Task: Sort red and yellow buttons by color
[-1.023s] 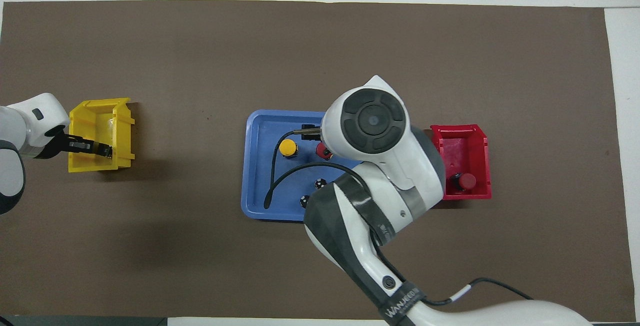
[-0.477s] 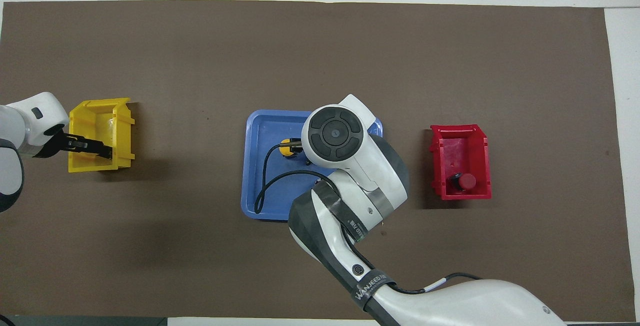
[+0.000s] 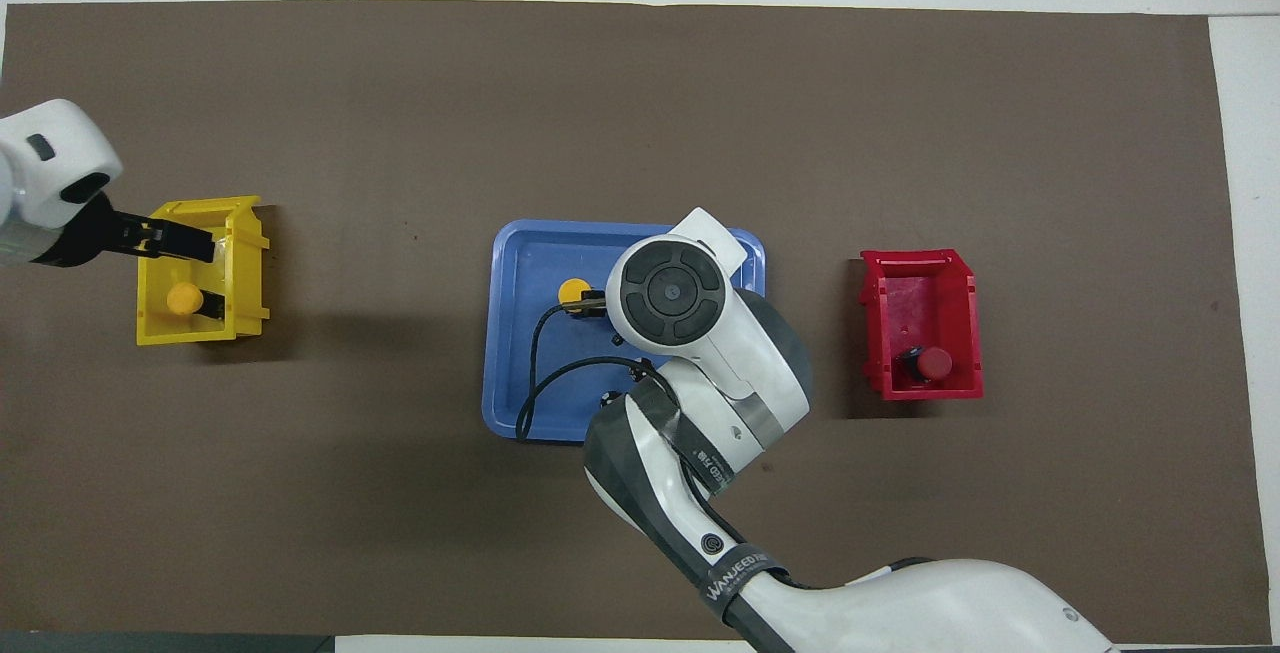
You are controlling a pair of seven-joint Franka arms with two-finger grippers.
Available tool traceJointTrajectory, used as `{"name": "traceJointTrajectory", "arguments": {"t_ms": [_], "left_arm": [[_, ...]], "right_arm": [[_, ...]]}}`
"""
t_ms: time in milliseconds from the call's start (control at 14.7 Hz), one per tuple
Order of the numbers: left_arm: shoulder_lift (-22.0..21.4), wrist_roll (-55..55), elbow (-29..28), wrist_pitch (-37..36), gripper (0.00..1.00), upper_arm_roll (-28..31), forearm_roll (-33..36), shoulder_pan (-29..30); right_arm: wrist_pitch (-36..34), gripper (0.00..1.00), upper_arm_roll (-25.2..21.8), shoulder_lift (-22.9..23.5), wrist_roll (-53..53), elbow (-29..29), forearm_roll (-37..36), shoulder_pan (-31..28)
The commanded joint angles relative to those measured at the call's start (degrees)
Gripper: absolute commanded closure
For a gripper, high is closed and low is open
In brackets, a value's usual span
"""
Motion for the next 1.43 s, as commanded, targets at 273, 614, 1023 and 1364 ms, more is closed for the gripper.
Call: {"name": "traceJointTrajectory", "arguments": {"t_ms": [273,614,1023,1364], "left_arm": [[1.14,-18.15,0.64,3.13,0.00,0.15,-1.23,-15.01],[9.04,-31.62,3.18,11.40,0.00,0.15,-1.49,-23.90],[16.08,-39.18,5.83,13.68,0.00,-0.11,-3.16,-30.49],[18.11,-40.94,3.38,15.88,0.20,-0.11,-3.16,-30.94]], "right_arm": [[1.19,0.73,-0.15,-0.88,0.43,-0.99,-0.96,-0.90],[-11.00,0.74,-0.33,-7.18,-10.08,2.97,0.18,-9.85],[-20.17,0.74,-0.33,-14.94,-32.77,-1.68,3.61,-24.96],[-15.10,0.74,-0.24,-17.31,-38.33,-8.61,3.61,-29.03]]}}
